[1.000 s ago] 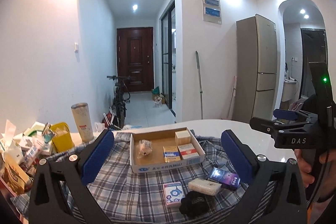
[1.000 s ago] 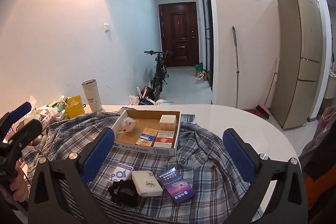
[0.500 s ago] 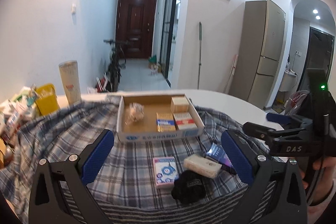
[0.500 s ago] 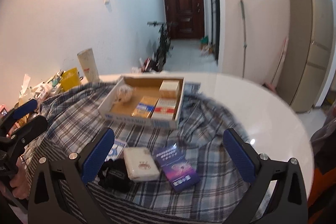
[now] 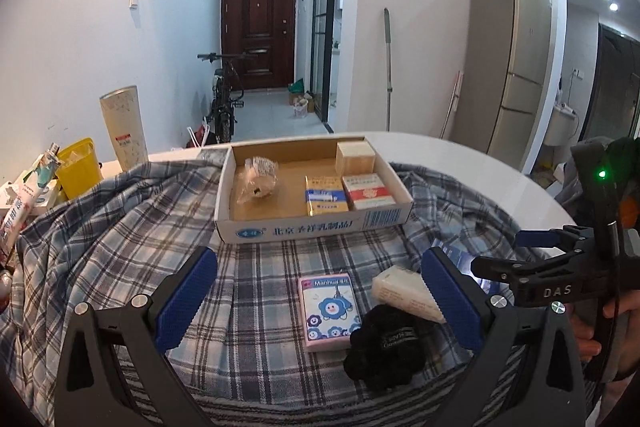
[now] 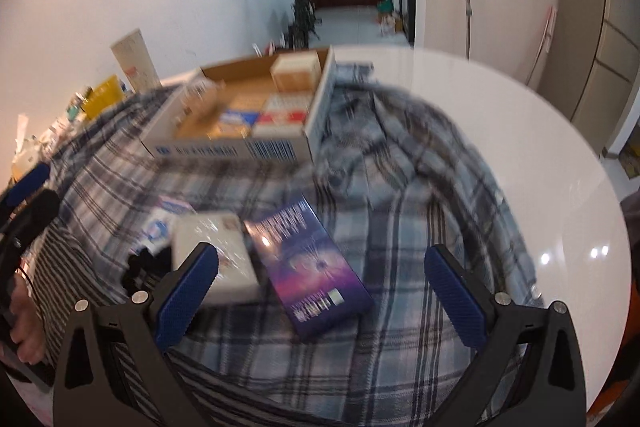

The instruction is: Organize objects

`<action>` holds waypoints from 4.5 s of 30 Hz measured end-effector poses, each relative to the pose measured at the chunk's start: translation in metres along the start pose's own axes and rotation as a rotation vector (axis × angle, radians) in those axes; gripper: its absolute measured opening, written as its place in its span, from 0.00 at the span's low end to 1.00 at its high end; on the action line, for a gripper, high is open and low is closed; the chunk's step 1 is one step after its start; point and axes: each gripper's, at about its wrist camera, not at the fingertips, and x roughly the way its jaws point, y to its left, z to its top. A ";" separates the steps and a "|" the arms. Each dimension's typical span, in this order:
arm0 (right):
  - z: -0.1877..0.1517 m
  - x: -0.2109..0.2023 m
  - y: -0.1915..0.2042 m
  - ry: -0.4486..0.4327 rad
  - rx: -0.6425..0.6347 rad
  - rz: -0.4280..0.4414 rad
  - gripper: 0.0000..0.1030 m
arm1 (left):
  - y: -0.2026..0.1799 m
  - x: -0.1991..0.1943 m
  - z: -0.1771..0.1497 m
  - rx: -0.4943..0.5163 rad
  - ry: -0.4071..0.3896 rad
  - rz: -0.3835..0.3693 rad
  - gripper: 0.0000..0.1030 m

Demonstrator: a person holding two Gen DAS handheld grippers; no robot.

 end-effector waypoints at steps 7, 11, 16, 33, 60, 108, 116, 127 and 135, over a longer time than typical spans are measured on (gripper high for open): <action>-0.003 0.017 0.002 0.067 -0.022 0.017 0.88 | 0.006 0.013 -0.006 -0.031 0.048 -0.030 1.00; -0.008 0.018 0.017 0.091 -0.094 0.012 0.79 | 0.005 0.014 -0.007 -0.030 0.058 -0.044 1.00; -0.015 0.019 0.031 0.128 -0.119 0.031 0.66 | 0.005 0.013 -0.008 -0.029 0.060 -0.052 1.00; -0.001 0.041 0.030 0.133 -0.081 -0.001 0.50 | 0.009 0.018 -0.010 -0.042 0.078 -0.050 1.00; 0.014 -0.004 0.022 -0.081 -0.029 -0.007 0.49 | 0.017 0.099 -0.008 -0.087 0.471 -0.059 0.59; 0.033 -0.049 0.054 -0.161 -0.076 -0.038 0.49 | 0.032 0.024 0.036 -0.004 0.251 -0.034 0.50; 0.093 -0.065 0.065 -0.266 -0.046 -0.086 0.49 | 0.036 0.064 0.116 -0.040 0.186 -0.015 0.50; 0.129 0.008 0.060 -0.144 0.029 -0.087 0.49 | 0.084 0.172 0.080 -0.200 0.395 -0.028 0.50; 0.133 0.039 0.045 -0.081 0.069 -0.081 0.49 | 0.083 0.201 0.055 -0.220 0.427 -0.043 0.50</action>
